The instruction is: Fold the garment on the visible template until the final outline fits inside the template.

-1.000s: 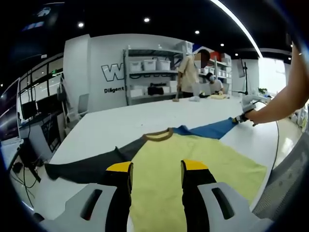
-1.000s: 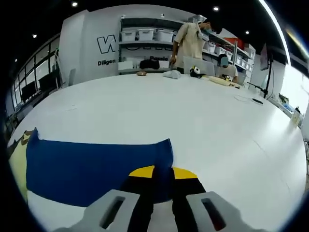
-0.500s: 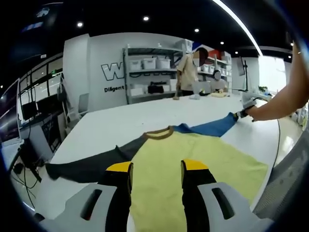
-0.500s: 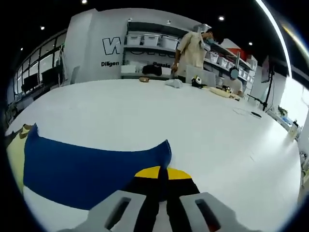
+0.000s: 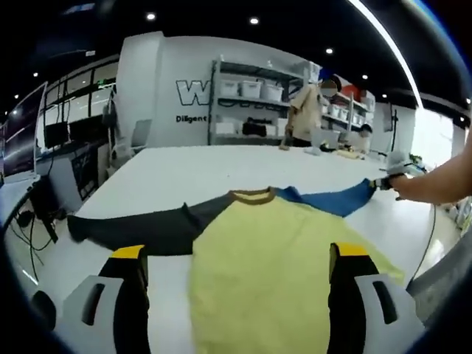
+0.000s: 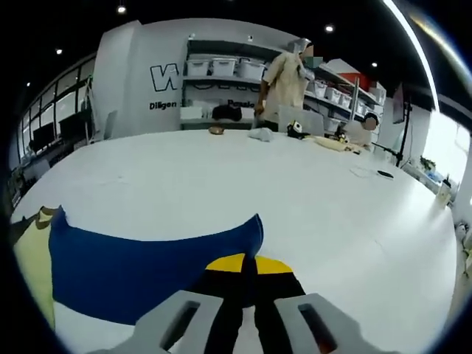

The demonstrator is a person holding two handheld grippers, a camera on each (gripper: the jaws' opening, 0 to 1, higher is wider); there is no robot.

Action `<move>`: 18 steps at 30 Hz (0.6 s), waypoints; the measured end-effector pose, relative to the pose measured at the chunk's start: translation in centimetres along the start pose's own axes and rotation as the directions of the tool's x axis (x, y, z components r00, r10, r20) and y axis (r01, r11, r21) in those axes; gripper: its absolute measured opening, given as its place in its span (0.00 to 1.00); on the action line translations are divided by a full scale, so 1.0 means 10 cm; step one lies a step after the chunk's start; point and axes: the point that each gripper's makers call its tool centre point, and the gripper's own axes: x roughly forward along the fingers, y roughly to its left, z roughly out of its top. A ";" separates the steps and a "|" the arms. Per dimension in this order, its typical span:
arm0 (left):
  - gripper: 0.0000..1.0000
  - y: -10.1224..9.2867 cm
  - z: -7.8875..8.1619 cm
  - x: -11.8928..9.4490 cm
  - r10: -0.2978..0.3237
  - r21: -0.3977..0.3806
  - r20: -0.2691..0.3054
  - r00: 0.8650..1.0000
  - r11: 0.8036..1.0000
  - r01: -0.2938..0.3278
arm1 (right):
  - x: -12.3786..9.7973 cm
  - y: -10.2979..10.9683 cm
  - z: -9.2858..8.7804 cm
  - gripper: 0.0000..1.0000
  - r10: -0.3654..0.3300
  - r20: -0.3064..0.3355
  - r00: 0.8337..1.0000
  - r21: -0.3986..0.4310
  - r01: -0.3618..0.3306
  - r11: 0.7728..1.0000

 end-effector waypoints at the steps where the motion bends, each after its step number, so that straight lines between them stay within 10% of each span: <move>1: 0.99 -0.01 0.00 -0.02 0.000 0.003 -0.004 1.000 1.000 0.000 | -0.02 0.00 0.05 0.00 0.004 0.007 1.000 0.007 -0.004 1.000; 18: 0.98 -0.06 0.05 -0.13 -0.018 0.008 0.016 1.000 1.000 0.018 | -0.45 -0.06 0.48 0.00 -0.031 0.081 0.996 0.055 0.027 0.998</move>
